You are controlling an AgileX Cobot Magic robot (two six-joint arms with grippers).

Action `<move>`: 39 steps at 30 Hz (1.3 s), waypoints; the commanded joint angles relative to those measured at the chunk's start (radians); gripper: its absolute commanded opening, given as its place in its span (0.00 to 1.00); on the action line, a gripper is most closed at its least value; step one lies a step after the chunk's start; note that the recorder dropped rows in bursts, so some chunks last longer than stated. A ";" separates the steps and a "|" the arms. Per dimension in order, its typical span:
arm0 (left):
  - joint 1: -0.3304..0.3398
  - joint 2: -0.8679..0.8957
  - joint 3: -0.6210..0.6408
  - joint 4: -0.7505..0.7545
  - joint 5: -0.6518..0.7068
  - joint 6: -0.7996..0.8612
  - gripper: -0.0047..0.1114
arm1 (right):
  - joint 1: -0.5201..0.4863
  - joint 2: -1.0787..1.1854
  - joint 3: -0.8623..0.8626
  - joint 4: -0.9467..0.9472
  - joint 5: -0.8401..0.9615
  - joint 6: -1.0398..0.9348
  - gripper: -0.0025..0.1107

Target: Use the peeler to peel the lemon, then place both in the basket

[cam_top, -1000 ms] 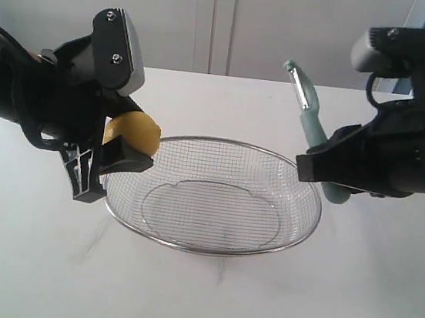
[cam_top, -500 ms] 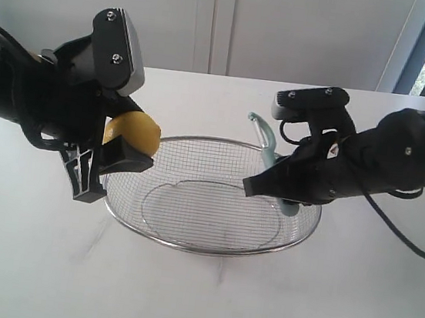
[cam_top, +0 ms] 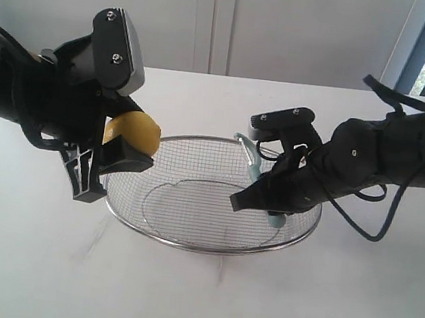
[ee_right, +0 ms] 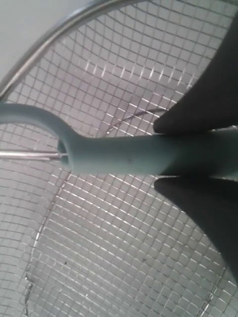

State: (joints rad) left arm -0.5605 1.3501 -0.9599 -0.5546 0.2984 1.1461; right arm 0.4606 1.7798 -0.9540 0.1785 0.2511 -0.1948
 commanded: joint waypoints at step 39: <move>0.000 -0.014 0.007 -0.020 0.010 -0.008 0.04 | 0.067 0.047 -0.004 0.000 0.041 -0.001 0.38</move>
State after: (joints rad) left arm -0.5605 1.3501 -0.9599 -0.5546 0.2984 1.1461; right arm 0.5247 1.8243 -0.9540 0.1785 0.3084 -0.1997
